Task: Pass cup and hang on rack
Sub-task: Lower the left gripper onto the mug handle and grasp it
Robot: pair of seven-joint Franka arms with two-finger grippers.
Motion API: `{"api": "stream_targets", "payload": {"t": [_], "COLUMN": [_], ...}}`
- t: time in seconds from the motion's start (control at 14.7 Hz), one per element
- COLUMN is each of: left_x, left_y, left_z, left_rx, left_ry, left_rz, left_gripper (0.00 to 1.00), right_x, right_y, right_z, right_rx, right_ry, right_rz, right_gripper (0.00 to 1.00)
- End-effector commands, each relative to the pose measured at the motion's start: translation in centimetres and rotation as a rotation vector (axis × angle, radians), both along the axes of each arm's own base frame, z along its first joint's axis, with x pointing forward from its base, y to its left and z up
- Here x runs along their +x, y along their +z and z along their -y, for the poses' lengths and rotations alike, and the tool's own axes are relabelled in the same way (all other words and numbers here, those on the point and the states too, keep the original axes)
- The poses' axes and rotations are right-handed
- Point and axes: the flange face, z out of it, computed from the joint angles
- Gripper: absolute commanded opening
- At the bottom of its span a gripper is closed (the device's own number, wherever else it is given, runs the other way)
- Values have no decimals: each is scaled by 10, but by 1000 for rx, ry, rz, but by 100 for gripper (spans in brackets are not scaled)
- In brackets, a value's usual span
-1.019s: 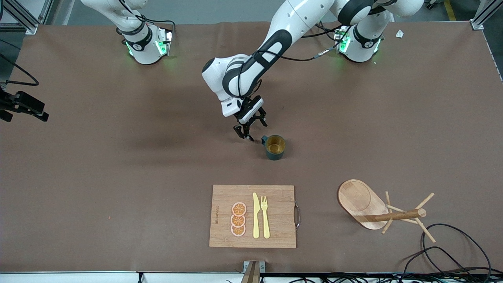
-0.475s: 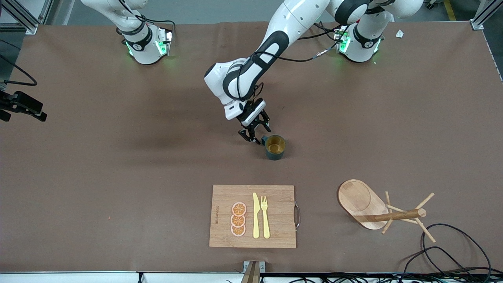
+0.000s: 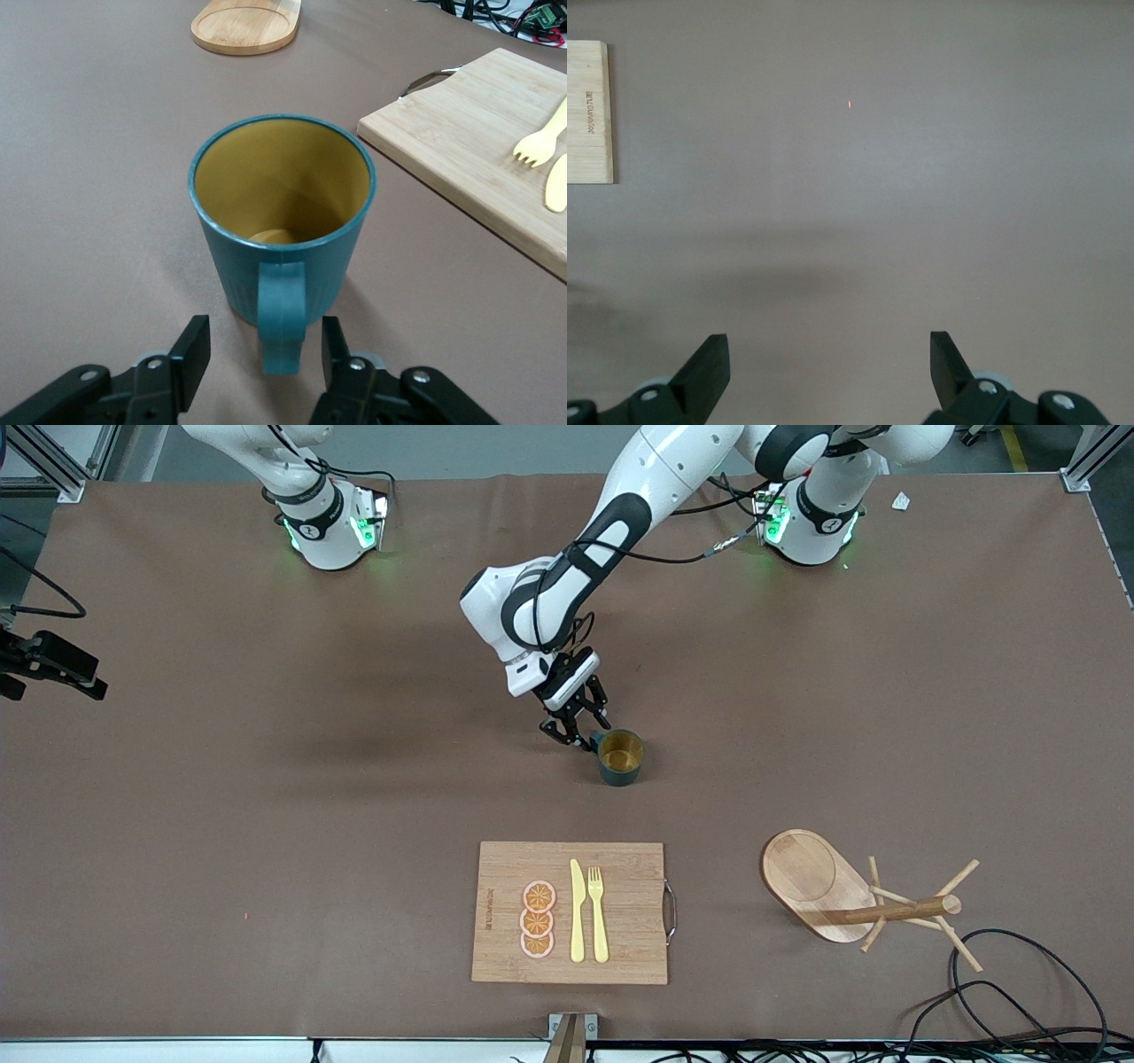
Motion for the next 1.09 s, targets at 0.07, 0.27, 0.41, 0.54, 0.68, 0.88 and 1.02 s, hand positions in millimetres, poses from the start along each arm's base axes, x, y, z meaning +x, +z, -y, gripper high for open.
{"api": "stream_targets", "payload": {"t": [0.07, 0.27, 0.41, 0.54, 0.68, 0.88, 1.02], "left_x": [2, 5, 10, 26, 54, 86, 107], "left_y": [0, 5, 18, 48, 93, 168, 215], "left_z": [1, 1, 2, -2, -14, -36, -60], "left_rx": [19, 16, 6, -3, -69, -190, -252], "left_ry": [-6, -9, -11, -16, 19, 55, 54], "left_rz": [26, 31, 35, 29, 20, -55, -122], "left_gripper": [35, 10, 3, 1, 1, 0, 0], "right_x": [-6, -6, -6, -6, -6, -6, -7], "right_y": [8, 8, 8, 8, 8, 8, 9], "right_z": [0, -2, -1, 0, 1, 2, 3], "right_rx": [-7, -7, -7, -7, -7, -7, -7], "right_ry": [11, 14, 11, 9, 8, 6, 6], "right_rz": [8, 8, 8, 10, 8, 8, 10], "right_gripper": [100, 100, 100, 100, 100, 100, 100]}}
